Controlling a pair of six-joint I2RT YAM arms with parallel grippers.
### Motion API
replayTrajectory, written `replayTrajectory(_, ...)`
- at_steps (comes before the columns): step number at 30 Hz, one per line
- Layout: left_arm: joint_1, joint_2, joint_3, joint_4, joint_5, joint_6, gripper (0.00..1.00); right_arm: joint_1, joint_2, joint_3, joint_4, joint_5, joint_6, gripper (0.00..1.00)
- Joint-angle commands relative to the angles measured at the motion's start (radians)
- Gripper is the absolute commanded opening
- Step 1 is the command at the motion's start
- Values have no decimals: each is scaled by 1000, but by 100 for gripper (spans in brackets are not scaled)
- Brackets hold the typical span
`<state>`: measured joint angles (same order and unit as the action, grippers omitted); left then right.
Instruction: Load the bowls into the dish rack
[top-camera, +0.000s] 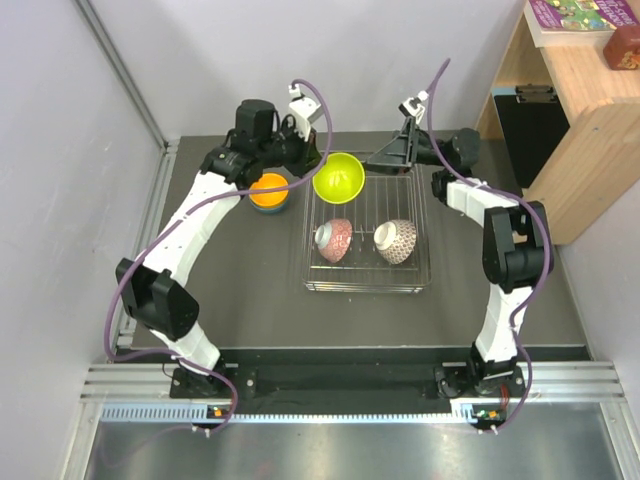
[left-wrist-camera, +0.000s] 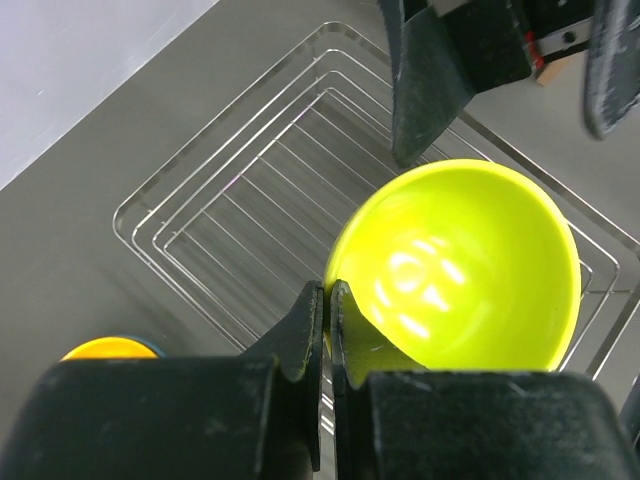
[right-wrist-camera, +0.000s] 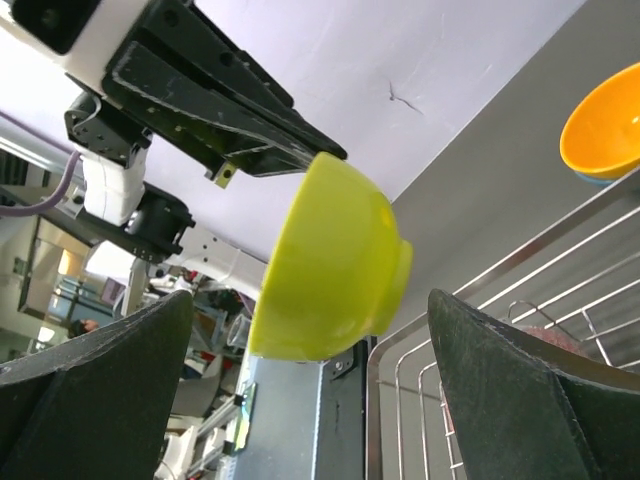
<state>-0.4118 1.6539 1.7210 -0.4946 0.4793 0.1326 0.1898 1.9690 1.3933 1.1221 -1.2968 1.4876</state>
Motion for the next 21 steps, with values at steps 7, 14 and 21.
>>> replayTrajectory(7,-27,-34,49,41,30,-8,0,19,-36,-47,-77,24,-135,99)
replayTrajectory(14,-45,-31,37,45,15,5,0,57,-55,-57,-132,24,-177,100)
replayTrajectory(21,-55,-28,29,47,2,18,0,82,-79,-66,-326,21,-328,100)
